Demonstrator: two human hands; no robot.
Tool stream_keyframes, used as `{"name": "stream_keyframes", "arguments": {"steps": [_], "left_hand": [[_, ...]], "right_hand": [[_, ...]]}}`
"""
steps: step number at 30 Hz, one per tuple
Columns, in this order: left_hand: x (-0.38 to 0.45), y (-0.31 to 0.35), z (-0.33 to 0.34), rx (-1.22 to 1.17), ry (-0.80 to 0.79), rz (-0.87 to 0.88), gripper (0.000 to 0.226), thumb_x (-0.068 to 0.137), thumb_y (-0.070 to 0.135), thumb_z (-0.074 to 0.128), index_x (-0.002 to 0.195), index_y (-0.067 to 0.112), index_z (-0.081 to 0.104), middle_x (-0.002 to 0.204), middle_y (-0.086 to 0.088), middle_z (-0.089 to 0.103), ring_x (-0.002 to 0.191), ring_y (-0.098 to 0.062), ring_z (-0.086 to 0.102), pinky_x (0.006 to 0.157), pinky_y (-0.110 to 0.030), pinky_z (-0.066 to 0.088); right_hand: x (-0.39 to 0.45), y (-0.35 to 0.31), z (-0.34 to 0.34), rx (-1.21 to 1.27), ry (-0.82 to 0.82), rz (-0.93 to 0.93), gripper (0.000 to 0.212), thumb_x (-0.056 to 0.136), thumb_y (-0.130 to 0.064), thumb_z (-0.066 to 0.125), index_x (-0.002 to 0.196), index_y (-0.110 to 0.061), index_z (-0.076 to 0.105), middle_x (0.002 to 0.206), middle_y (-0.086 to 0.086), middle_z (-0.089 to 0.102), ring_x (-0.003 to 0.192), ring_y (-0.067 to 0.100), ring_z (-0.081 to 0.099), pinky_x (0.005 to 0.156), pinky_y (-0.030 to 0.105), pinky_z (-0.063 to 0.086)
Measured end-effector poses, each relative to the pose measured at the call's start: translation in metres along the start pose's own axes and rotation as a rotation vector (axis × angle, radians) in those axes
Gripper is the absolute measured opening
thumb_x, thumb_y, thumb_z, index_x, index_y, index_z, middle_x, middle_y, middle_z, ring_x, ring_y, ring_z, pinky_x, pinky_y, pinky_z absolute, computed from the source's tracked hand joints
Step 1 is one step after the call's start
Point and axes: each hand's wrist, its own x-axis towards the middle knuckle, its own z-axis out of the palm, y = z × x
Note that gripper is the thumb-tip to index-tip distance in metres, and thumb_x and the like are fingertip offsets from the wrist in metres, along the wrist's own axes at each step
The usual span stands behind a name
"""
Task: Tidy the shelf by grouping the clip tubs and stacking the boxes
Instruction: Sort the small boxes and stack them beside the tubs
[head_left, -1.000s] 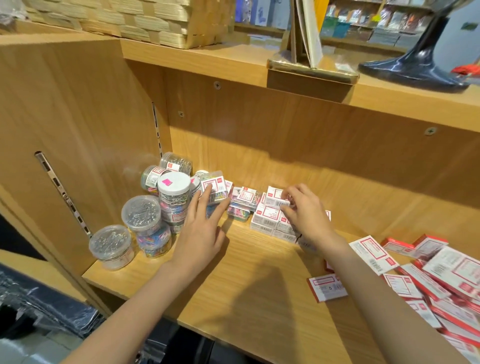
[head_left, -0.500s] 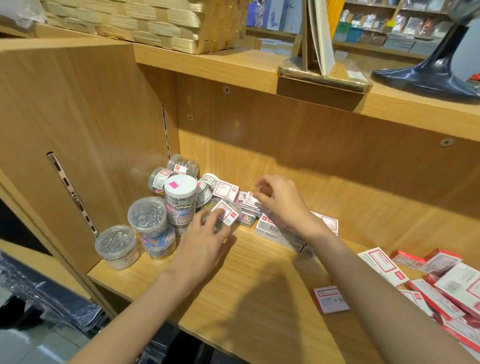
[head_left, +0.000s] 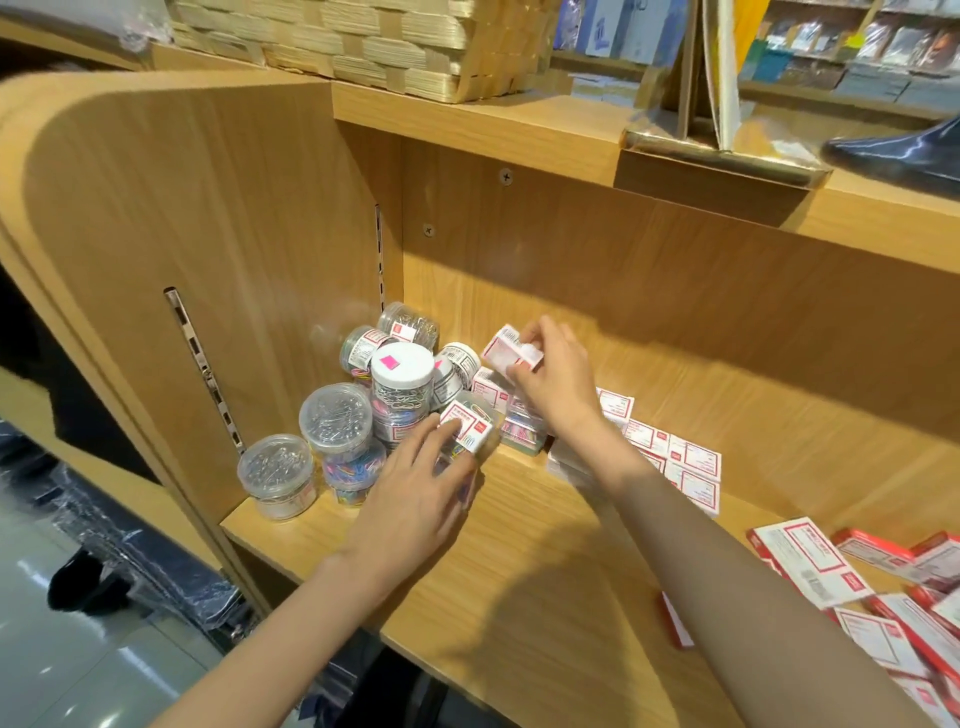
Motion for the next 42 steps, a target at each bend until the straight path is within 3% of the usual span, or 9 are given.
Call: {"name": "stream_keyframes", "arguments": {"steps": [3,8,15,22,27,30,33,36,42], "left_hand": [[0.006,0.000,0.006,-0.092,0.022,0.013,0.025,0.089,0.026,0.044,0.103,0.012,0.058,0.125,-0.018,0.052,0.122,-0.036,0.046,0.094,-0.049,0.045],[0.022,0.006,0.016,-0.171,0.012,0.057,0.039,0.069,0.008,0.074,0.103,0.013,0.057,0.122,-0.019,0.053,0.119,-0.030,0.037,0.087,-0.049,0.048],[0.029,0.013,0.031,-0.176,0.005,0.122,0.026,0.065,0.006,0.076,0.086,0.008,0.062,0.117,-0.015,0.053,0.113,-0.025,0.037,0.091,-0.039,0.044],[0.043,0.029,0.036,-0.205,0.054,0.183,0.034,0.075,0.018,0.050,0.109,0.015,0.055,0.123,-0.012,0.052,0.113,-0.025,0.042,0.095,-0.041,0.035],[0.045,0.038,0.042,-0.183,-0.020,0.136,0.043,0.068,0.013,0.068,0.110,0.016,0.058,0.122,-0.013,0.055,0.108,-0.031,0.051,0.093,-0.050,0.042],[0.038,0.027,0.037,-0.189,-0.046,0.032,0.038,0.076,0.031,0.048,0.112,0.017,0.053,0.121,-0.014,0.055,0.106,-0.033,0.054,0.088,-0.047,0.045],[0.028,0.014,0.035,-0.178,-0.061,-0.004,0.042,0.075,0.027,0.065,0.113,0.012,0.054,0.119,-0.014,0.056,0.099,-0.034,0.058,0.084,-0.044,0.048],[0.020,0.006,0.033,-0.187,-0.093,-0.017,0.039,0.080,0.030,0.061,0.115,0.014,0.055,0.114,-0.005,0.058,0.095,-0.027,0.059,0.084,-0.040,0.046],[0.021,0.007,0.027,-0.229,-0.060,-0.010,0.047,0.080,0.041,0.041,0.120,0.017,0.048,0.118,-0.003,0.054,0.108,-0.021,0.047,0.092,-0.039,0.039]], "right_hand": [[-0.014,0.009,-0.037,0.097,0.157,0.031,0.021,0.081,-0.006,0.066,0.096,-0.017,0.058,0.095,-0.001,0.048,0.064,-0.002,0.044,0.057,0.002,0.034],[-0.048,0.062,-0.088,0.240,0.268,0.216,0.018,0.085,-0.008,0.060,0.084,-0.025,0.061,0.075,0.008,0.055,0.067,0.021,0.049,0.067,0.034,0.041],[-0.068,0.096,-0.079,0.134,0.253,0.467,0.007,0.087,-0.011,0.060,0.093,-0.012,0.062,0.075,-0.006,0.056,0.078,0.019,0.055,0.074,0.035,0.047],[-0.092,0.098,-0.081,-0.088,0.198,0.299,0.017,0.084,-0.017,0.065,0.100,-0.017,0.059,0.098,-0.002,0.057,0.090,0.012,0.053,0.081,0.026,0.042],[-0.093,0.098,-0.081,-0.247,0.186,0.216,0.018,0.087,-0.015,0.060,0.105,-0.011,0.058,0.103,0.001,0.058,0.099,0.016,0.051,0.079,0.017,0.029],[-0.091,0.083,-0.075,-0.272,0.228,0.017,0.014,0.086,-0.015,0.059,0.098,-0.007,0.061,0.096,0.003,0.058,0.092,0.017,0.048,0.073,0.015,0.023],[-0.085,0.067,-0.056,-0.267,0.089,-0.188,0.014,0.080,-0.017,0.060,0.092,-0.009,0.062,0.100,0.003,0.060,0.096,0.016,0.045,0.082,0.015,0.028],[-0.070,0.069,-0.056,-0.337,0.070,-0.090,0.024,0.084,-0.015,0.061,0.107,-0.009,0.060,0.120,0.005,0.054,0.111,0.022,0.040,0.094,0.030,0.029],[-0.063,0.080,-0.066,-0.375,-0.048,0.048,0.039,0.083,-0.008,0.056,0.122,-0.011,0.051,0.113,0.007,0.050,0.109,0.023,0.042,0.088,0.027,0.029]]}}
